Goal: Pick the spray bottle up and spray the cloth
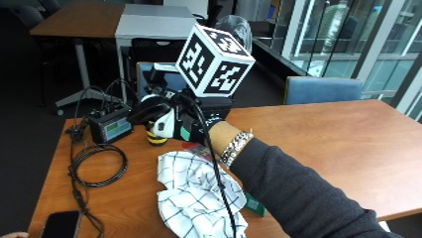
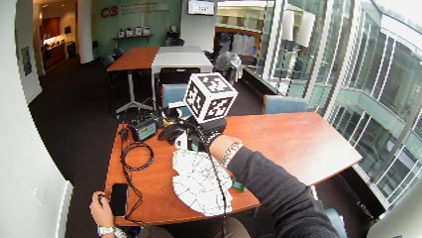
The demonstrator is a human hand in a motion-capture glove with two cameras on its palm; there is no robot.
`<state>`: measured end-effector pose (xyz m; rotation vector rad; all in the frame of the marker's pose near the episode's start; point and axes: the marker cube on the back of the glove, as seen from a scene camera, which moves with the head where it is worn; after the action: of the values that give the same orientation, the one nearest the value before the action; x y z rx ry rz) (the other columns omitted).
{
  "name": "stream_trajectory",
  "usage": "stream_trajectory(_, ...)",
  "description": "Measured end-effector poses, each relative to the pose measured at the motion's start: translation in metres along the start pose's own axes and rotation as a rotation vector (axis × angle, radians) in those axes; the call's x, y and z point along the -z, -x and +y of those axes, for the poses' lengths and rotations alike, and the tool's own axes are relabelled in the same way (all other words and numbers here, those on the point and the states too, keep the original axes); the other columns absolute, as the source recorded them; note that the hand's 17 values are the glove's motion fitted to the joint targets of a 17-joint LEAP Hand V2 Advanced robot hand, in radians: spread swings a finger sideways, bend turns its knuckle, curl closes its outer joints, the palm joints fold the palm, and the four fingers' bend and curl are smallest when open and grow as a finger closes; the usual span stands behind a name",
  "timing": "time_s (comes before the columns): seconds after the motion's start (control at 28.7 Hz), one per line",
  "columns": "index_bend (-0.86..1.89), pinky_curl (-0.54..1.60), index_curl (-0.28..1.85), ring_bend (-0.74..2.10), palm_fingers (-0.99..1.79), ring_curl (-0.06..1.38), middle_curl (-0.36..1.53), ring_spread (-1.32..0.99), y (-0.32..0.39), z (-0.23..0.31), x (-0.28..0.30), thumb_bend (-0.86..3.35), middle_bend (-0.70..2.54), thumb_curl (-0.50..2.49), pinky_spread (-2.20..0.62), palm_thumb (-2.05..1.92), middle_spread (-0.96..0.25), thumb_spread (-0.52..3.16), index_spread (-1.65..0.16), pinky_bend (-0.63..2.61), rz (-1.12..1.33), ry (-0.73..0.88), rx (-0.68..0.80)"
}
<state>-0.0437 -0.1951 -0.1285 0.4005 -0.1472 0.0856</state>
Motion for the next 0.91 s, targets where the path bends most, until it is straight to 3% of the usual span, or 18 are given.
stream_trajectory(0.45,0.19,0.41,0.63,0.67,1.38,0.46,0.51,-0.24,0.026,-0.015,0.003,-0.03,0.63,0.79,-0.32,1.00,-0.21,0.20,-0.31,0.39,-0.664,-0.219,-0.154)
stream_trajectory(0.63,0.19,0.41,0.63,0.67,1.37,0.46,0.51,-0.24,0.012,-0.016,-0.018,-0.03,0.63,0.79,-0.32,1.00,-0.21,0.20,-0.31,0.39,-0.776,-0.308,-0.197)
stream_trajectory(0.91,0.20,0.41,0.63,0.67,1.37,0.47,0.51,-0.24,-0.009,-0.011,-0.054,-0.03,0.63,0.79,-0.32,1.00,-0.21,0.20,-0.31,0.38,-0.818,-0.261,-0.268)
